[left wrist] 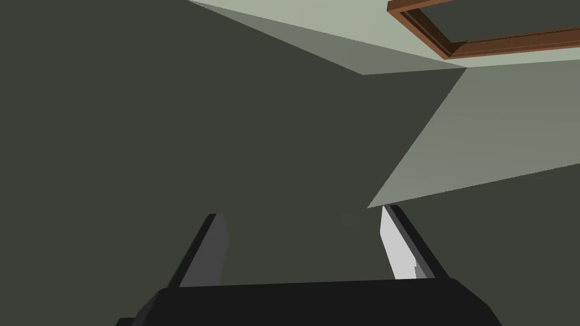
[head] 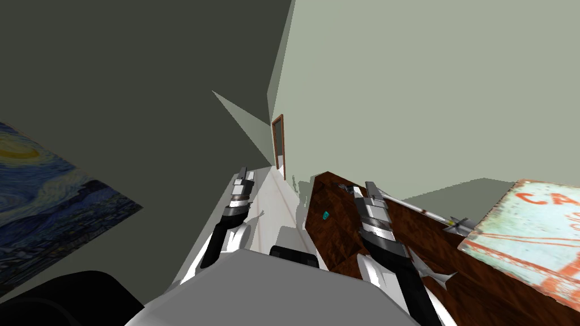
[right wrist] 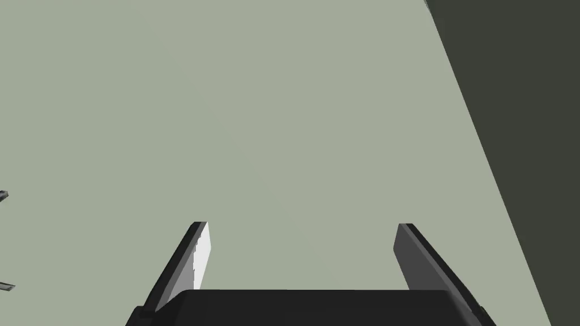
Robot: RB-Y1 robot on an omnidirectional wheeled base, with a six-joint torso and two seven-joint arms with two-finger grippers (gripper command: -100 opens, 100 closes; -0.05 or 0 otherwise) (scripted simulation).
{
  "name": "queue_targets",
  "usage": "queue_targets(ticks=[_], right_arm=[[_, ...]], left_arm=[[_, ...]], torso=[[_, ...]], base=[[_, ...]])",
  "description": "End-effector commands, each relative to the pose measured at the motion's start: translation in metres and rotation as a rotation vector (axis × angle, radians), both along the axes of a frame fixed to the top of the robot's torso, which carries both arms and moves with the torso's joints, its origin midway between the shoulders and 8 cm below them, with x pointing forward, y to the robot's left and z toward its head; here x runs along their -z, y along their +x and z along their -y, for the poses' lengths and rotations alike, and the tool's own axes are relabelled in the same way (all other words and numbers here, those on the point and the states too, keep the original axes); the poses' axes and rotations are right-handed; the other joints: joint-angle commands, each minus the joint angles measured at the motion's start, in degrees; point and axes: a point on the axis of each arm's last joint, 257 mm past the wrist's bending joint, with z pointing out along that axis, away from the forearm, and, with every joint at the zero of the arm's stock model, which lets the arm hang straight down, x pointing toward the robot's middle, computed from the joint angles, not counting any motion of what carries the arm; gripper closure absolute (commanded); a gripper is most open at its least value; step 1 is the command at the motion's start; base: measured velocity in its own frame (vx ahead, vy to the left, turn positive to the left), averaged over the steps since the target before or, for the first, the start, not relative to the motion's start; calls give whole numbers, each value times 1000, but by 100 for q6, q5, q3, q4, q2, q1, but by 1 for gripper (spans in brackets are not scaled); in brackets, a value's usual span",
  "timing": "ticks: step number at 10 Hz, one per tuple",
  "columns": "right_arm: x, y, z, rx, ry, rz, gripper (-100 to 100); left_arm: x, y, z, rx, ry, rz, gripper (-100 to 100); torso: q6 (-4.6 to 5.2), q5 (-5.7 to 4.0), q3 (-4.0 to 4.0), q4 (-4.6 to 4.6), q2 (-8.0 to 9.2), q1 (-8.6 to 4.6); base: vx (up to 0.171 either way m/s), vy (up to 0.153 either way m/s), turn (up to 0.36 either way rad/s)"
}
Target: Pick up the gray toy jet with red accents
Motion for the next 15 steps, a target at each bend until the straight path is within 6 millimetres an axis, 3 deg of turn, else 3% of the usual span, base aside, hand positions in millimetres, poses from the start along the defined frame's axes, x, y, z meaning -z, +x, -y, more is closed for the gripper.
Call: queue_targets(ticks=[1,15], right_arm=[[3,1,-2,-7,-45,-16,-100],[44,16,2,13,-688,-190,-100]], left_arm=[[0,0,0,0,0,0,0],[0,0,0,0,0,0,0]], torso=[[0,0,0,0,0,0],[0,1,-2,-1,-3,5]], base=[[0,0,0],[5,20,4]])
